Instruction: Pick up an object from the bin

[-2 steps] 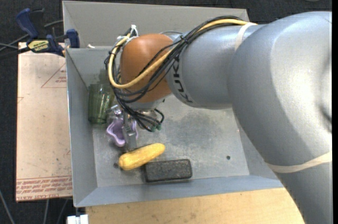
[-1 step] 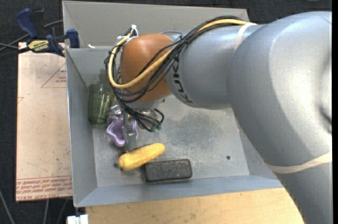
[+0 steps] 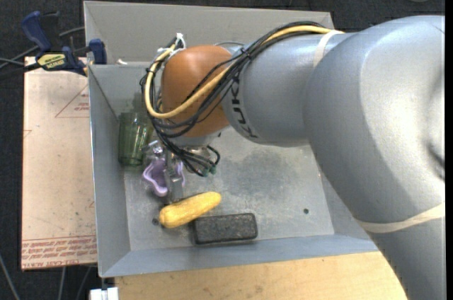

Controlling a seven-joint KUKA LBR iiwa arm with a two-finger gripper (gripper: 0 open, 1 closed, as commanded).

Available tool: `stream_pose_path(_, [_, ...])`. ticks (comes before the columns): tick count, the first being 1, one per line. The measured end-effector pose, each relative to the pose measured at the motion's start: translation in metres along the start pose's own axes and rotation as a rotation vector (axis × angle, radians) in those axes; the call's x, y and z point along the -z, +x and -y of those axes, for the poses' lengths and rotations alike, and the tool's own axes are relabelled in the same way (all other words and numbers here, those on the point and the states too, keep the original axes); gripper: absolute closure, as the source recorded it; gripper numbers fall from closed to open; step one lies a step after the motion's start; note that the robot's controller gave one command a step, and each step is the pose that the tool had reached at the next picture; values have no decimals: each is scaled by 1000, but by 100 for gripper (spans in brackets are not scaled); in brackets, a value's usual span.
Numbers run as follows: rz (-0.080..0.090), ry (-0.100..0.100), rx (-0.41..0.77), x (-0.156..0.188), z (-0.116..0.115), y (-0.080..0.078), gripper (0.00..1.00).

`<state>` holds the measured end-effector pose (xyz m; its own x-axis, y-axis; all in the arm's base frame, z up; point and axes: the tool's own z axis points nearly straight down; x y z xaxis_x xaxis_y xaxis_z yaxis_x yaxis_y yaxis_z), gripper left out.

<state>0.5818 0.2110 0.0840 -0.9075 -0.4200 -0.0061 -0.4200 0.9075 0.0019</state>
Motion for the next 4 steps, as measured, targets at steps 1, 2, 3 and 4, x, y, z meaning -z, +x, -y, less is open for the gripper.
stream_pose_path(1, [0, 0, 0, 0, 0, 0, 100])
stream_pose_path(2, [0, 0, 0, 0, 0, 0, 100])
stream_pose_path(3, [3, -1, -25, 101, 8, -2, 100])
stream_pose_path(4, [3, -1, -25, 101, 8, -2, 100])
